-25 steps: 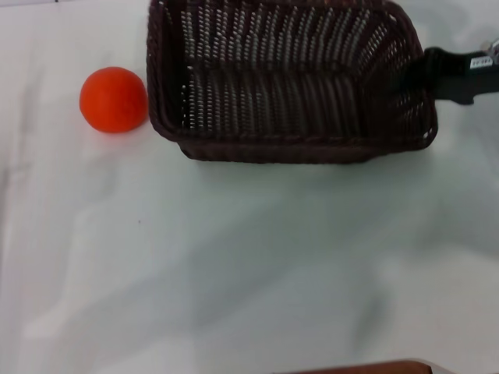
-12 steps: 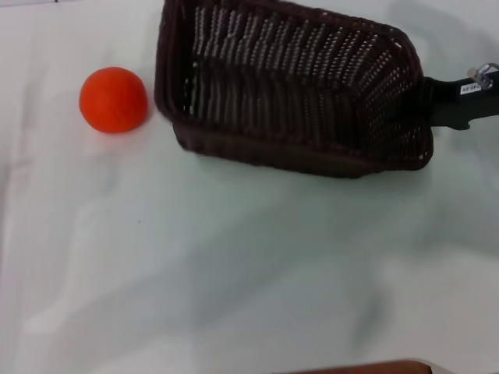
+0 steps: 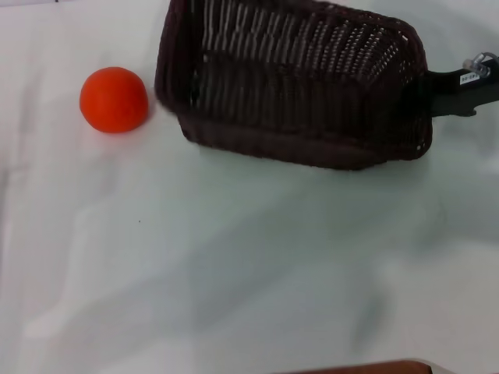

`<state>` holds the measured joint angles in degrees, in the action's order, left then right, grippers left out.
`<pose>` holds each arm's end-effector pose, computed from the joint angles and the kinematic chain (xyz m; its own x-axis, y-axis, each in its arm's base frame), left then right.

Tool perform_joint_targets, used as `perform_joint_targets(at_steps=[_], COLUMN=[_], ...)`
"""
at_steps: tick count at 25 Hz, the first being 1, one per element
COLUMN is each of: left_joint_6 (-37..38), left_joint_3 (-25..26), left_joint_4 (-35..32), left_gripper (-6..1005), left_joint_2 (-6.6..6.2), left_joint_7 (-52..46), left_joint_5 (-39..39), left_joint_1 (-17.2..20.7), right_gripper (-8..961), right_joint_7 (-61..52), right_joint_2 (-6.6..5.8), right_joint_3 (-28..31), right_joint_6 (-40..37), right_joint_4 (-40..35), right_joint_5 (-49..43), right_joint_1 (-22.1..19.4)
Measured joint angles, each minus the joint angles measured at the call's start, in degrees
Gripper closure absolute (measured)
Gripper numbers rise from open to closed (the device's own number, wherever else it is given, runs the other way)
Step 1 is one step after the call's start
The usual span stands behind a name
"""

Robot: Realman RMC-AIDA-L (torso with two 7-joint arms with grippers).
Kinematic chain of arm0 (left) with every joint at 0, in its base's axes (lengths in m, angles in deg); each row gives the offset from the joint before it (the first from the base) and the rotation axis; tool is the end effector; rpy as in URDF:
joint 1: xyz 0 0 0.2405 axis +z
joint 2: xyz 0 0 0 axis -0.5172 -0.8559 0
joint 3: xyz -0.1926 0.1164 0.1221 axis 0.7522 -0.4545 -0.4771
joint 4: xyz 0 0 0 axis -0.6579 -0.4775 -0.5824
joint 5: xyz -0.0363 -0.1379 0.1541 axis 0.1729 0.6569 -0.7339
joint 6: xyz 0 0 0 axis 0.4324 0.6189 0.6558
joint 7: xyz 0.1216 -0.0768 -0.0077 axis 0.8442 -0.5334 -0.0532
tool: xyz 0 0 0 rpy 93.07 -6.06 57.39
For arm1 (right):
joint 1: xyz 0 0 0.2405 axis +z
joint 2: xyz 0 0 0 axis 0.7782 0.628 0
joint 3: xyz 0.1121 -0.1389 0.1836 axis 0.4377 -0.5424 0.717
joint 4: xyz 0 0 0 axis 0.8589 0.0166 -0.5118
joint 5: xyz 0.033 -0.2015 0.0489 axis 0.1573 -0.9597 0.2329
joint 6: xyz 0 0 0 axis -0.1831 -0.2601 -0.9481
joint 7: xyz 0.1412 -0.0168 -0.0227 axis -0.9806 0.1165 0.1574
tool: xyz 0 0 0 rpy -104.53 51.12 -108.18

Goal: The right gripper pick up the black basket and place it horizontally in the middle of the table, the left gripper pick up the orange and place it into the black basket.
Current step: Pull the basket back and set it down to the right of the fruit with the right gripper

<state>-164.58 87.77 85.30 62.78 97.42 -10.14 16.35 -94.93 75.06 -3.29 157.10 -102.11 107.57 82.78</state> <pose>-0.3584 0.2564 0.0162 0.4759 -0.2158 0.8526 0.8723 -0.0077 -0.4889 0.2715 0.3670 0.0380 -0.0858 0.9314 0.3538 0.9704 -0.0023 0.2413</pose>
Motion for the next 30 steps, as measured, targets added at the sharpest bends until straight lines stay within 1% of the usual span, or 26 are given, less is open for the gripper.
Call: perform_joint_targets(at_steps=[2, 5, 10, 15, 21, 26, 30], left_joint_6=[0.0, 0.0, -0.1, -0.1, -0.1, -0.2, -0.3], left_joint_3=[0.0, 0.0, 0.0, 0.0, 0.0, 0.0, 0.0], left_joint_4=[-0.1, -0.1, -0.1, -0.1, -0.1, -0.1, -0.2], left_gripper=[122, 122, 123, 123, 123, 123, 123], left_joint_2=[-0.01, -0.01, -0.01, -0.01, 0.01, 0.07, 0.08], left_joint_7=[0.0, 0.0, 0.0, 0.0, 0.0, 0.0, 0.0], left_joint_5=[0.0, 0.0, 0.0, 0.0, 0.0, 0.0, 0.0], left_joint_1=[-0.1, -0.2, -0.5, -0.6, -0.5, -0.1, 0.2], right_gripper=[813, 635, 426, 429, 429, 428, 428], right_joint_7=[0.0, 0.0, 1.3, 4.0, 9.9, 12.6, 13.1], right_joint_2=[0.07, -0.02, -0.11, -0.23, 0.12, 0.04, -0.07], right_joint_3=[-0.3, -0.6, -1.0, -1.1, -1.6, -4.7, -5.3], right_joint_6=[0.4, 0.6, 0.7, -0.7, -1.8, -2.3, -1.9], right_joint_4=[-1.1, -2.2, -3.6, -3.3, -1.3, 1.4, 0.5], right_joint_5=[-0.4, -0.5, -0.5, -0.5, 0.0, -0.1, -0.2], right_joint_1=[0.2, 0.4, 0.9, 2.1, 4.2, 6.0, 6.0])
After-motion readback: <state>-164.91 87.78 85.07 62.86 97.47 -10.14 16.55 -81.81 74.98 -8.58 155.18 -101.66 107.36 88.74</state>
